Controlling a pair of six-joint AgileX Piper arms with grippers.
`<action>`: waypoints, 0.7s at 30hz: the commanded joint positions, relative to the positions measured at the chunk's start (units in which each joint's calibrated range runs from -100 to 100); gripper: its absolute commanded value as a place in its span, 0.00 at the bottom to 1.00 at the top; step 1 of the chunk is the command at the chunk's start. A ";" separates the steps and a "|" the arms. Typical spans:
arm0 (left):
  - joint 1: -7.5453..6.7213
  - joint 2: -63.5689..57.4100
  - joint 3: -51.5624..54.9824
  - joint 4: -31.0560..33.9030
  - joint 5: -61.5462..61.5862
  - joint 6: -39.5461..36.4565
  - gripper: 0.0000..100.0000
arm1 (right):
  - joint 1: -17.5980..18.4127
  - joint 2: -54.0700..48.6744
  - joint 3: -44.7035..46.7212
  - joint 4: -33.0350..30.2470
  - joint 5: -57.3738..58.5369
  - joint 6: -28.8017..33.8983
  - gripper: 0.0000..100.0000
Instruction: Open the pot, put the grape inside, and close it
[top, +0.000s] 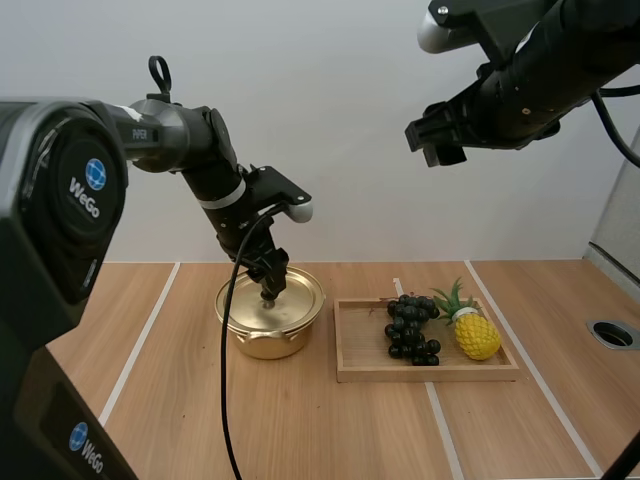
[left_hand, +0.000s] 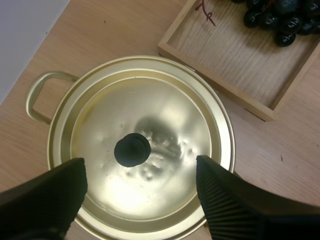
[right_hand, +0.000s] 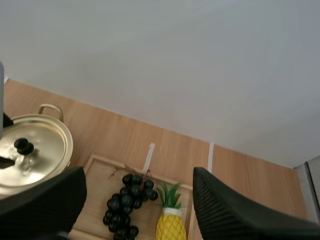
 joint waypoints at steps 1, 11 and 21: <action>-0.40 -0.02 0.05 0.45 -1.28 0.42 1.00 | -0.19 0.18 -0.22 0.29 3.37 -2.88 1.00; -0.40 -0.02 0.05 -0.50 -3.54 1.53 1.00 | -0.19 0.33 -0.22 2.24 3.37 -5.24 1.00; -0.40 5.07 -0.08 -0.88 -6.60 2.18 1.00 | -0.19 0.33 -0.22 6.29 3.37 -5.88 1.00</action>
